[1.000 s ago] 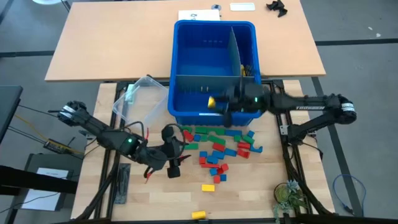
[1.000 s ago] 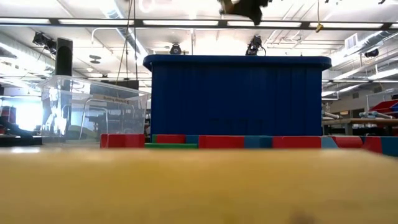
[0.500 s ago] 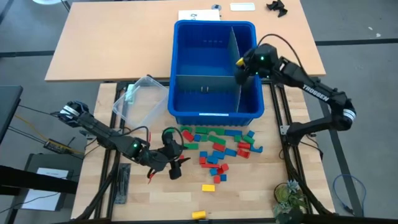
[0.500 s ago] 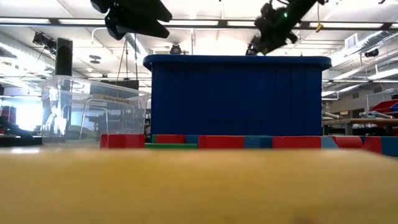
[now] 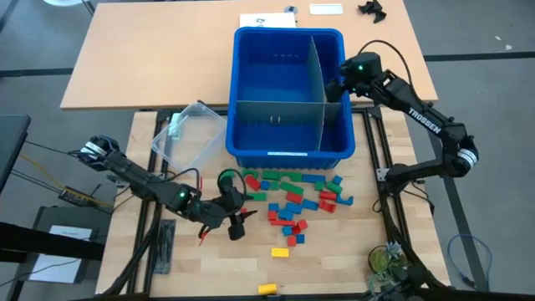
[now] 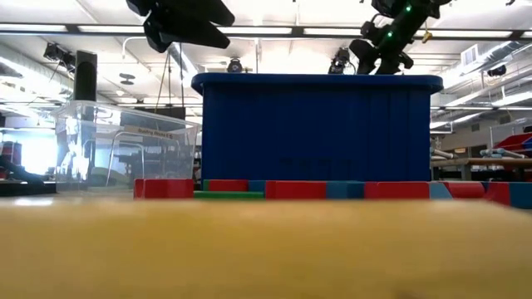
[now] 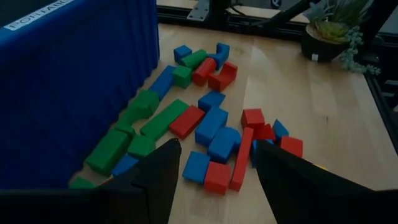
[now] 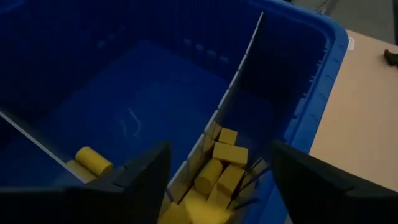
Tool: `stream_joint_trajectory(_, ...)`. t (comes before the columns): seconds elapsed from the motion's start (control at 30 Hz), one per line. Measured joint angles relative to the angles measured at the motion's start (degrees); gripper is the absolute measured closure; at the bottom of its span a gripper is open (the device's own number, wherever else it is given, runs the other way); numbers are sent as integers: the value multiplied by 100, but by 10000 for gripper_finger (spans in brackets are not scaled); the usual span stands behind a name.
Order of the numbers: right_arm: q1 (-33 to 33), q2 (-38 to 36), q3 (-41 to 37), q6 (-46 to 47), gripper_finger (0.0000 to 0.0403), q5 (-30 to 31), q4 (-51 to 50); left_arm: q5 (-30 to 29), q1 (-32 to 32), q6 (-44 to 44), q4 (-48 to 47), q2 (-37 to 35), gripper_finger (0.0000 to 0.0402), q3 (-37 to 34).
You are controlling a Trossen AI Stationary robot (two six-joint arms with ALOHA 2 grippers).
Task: Sort blocks
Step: Put the yellow block into the blue bin
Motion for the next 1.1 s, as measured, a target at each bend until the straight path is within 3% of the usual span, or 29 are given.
stream_joint_trajectory(0.13, 44, -58, -4, -65, 95, -304, -156, 3, 4, 0, -2, 0, 184, 0)
stream_joint_trajectory(0.23, 263, -254, 25, -68, 88, -1025, -474, 113, 2, -4, 5, 0, 184, 0)
stream_joint_trajectory(0.33, 826, -577, 35, -87, 90, -1800, -829, 245, 2, 12, 83, 0, 184, 0)
stream_joint_trajectory(0.43, 1717, -901, 38, -66, 97, -2064, -1226, 390, 2, 126, 206, 52, 184, 2)
stream_joint_trajectory(0.57, 3238, -1088, 42, 335, 107, -1916, -1539, 452, 2, 142, 218, 95, 184, 5)
stream_joint_trajectory(0.8, 5583, -566, 42, 862, 120, -846, -1218, 455, 2, 149, 205, 107, 184, 4)
stream_joint_trajectory(0.93, 6354, -12, 42, 947, 123, -571, -694, 455, -1, 144, 198, 107, 184, 4)
stream_joint_trajectory(1.1, 6853, 829, 42, 969, 123, -564, -69, 479, -1, 153, 190, 107, 184, 4)
